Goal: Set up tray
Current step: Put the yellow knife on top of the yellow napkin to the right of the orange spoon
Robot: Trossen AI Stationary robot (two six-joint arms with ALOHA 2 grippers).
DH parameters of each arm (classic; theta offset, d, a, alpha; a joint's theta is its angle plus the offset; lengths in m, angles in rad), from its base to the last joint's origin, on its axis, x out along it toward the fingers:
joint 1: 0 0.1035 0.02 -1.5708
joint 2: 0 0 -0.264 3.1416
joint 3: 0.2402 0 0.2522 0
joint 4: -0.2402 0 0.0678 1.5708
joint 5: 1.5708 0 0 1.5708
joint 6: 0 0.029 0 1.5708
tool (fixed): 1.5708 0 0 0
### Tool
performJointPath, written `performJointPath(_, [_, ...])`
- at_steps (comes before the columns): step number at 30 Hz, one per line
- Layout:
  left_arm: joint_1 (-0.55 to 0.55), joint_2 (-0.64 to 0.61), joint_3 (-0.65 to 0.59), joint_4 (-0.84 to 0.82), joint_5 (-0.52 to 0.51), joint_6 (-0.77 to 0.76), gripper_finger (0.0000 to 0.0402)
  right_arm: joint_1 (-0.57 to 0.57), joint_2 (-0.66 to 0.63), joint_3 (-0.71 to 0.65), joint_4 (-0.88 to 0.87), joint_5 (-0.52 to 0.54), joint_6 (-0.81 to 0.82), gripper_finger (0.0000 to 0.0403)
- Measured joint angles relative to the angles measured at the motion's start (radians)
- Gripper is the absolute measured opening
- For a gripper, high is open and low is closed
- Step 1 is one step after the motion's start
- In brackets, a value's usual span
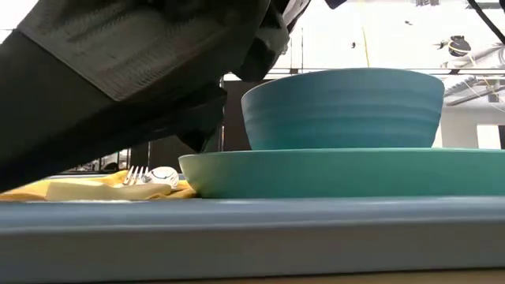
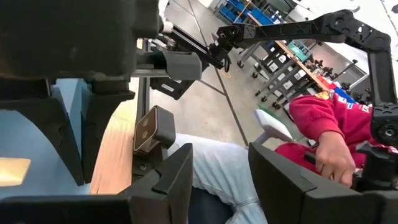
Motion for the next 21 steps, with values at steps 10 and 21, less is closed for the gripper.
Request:
performJointPath(10, [0.0,0.0,0.0,0.0,0.0,0.008,0.0159,-0.002,0.001,0.0,-0.006,0.048,-0.006,0.0])
performJointPath(21, [0.0,0.0,0.0,0.001,0.0,0.015,0.0159,-0.01,0.001,-0.001,-0.048,0.106,-0.005,0.0])
